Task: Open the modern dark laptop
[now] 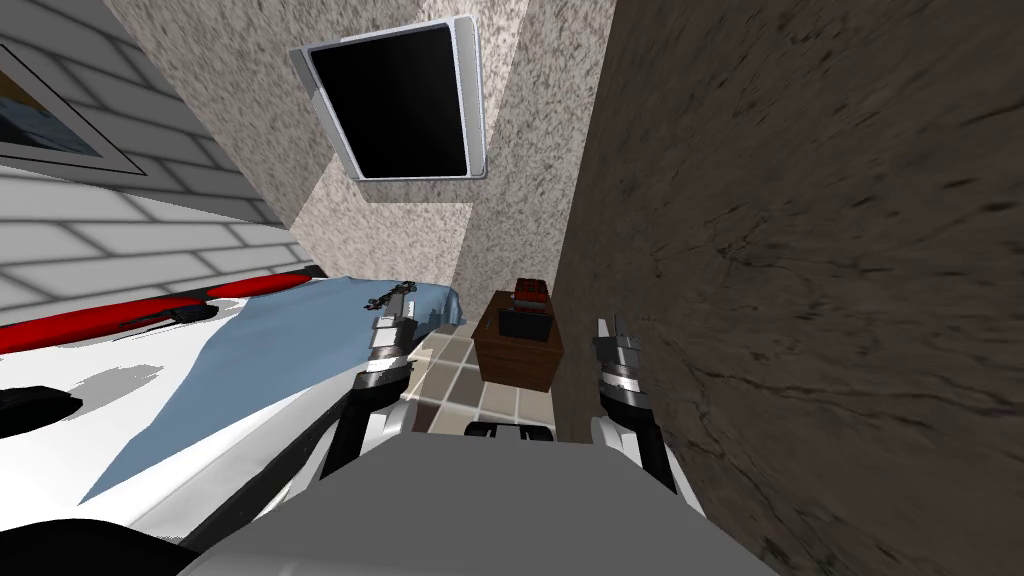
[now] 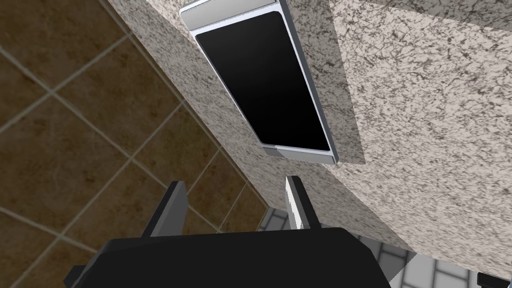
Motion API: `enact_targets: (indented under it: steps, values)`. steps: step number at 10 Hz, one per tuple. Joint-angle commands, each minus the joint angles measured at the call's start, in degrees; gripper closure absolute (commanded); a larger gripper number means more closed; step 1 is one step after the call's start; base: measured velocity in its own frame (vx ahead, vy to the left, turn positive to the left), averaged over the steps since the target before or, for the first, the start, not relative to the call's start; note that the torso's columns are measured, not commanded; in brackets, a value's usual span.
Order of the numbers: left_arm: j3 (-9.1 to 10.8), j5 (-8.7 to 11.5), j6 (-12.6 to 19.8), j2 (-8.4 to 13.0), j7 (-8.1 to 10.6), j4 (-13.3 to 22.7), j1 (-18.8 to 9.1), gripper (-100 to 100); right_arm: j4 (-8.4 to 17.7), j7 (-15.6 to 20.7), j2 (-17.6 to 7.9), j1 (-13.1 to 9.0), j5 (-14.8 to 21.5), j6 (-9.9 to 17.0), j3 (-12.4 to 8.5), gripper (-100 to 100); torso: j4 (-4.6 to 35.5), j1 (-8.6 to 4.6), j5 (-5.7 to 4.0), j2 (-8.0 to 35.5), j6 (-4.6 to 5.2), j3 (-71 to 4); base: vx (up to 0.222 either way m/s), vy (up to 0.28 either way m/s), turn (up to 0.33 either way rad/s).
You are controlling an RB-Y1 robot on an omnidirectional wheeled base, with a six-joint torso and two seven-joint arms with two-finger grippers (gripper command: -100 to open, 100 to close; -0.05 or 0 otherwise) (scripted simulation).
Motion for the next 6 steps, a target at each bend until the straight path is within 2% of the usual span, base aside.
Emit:
enact_targets:
  steps: [1,2,3,6]
  values:
    - [0.0,0.0,0.0,0.0,0.0,0.0,0.0,0,0.0,0.0,0.0,0.0,0.0,0.0,0.0,0,4.23,0.0,0.0,4.23,0.0,-8.46,0.0,0.0,0.0]
    - [0.0,0.0,0.0,0.0,0.0,0.0,0.0,0,0.26,0.68,-1.85,-0.22,0.58,0.23,-0.05,-100,8.46,0.0,0.0,8.46,0.0,-16.92,0.011,0.013,0.002]
    - [0.0,0.0,0.0,0.0,0.0,0.02,0.0,0,0.53,1.39,-3.13,-0.44,1.18,0.46,-0.11,-100,10.34,0.03,0.01,10.37,0.0,-20.88,0.011,0.027,0.002]
    - [-0.01,0.0,0.01,-0.01,0.0,0.03,0.01,0,1.74,4.76,-6.35,-1.49,4.06,1.58,-0.37,-100,11.11,0.07,0.02,11.07,0.0,-22.32,0.018,0.051,0.003]
